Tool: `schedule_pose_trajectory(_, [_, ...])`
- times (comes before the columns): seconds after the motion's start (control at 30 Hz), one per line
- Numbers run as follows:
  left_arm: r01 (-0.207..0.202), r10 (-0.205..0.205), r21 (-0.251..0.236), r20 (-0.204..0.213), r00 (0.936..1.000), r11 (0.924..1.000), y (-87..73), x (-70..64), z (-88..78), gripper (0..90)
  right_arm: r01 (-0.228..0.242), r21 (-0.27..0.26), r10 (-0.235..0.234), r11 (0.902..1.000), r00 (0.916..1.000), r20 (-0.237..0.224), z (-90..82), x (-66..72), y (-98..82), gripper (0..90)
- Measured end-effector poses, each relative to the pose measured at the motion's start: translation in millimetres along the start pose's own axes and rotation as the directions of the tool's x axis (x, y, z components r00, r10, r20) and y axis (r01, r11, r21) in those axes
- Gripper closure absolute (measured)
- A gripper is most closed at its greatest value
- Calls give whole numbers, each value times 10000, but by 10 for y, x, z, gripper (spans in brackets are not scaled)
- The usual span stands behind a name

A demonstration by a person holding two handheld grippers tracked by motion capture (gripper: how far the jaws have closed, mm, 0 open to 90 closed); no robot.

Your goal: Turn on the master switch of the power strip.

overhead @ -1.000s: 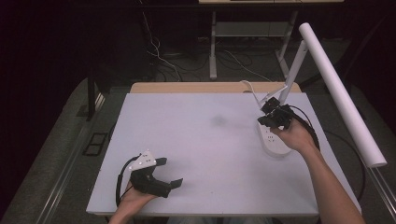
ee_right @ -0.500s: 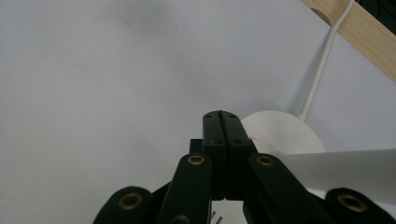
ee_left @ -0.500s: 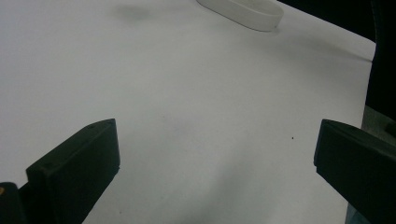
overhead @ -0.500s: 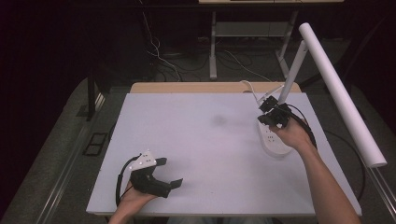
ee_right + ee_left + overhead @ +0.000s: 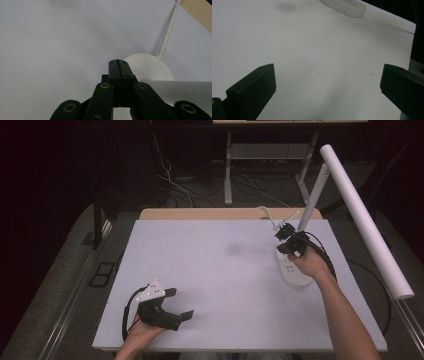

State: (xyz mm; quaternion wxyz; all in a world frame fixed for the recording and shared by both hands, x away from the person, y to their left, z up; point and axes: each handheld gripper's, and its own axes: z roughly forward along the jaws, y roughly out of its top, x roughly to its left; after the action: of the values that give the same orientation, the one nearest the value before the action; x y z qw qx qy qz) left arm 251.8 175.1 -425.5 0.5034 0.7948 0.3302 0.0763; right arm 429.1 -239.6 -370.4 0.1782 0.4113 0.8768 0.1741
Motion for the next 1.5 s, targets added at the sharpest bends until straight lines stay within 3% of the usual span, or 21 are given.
schedule_pose_trajectory(0.87, [-90,91,69,-38,10000,9999,-4,-7,19,0,-239,787,154,9966,9942,1068,294,-7,41,896])
schedule_pose_trajectory(1.23, [-58,58,77,-45,10000,10000,-7,-11,20,0,-323,820,229,9961,9933,1128,343,-19,22,897])
schedule_pose_trajectory(1.5, [-98,99,112,-62,9999,9999,-6,-12,23,0,-762,609,708,9952,9938,856,340,-53,-6,898])
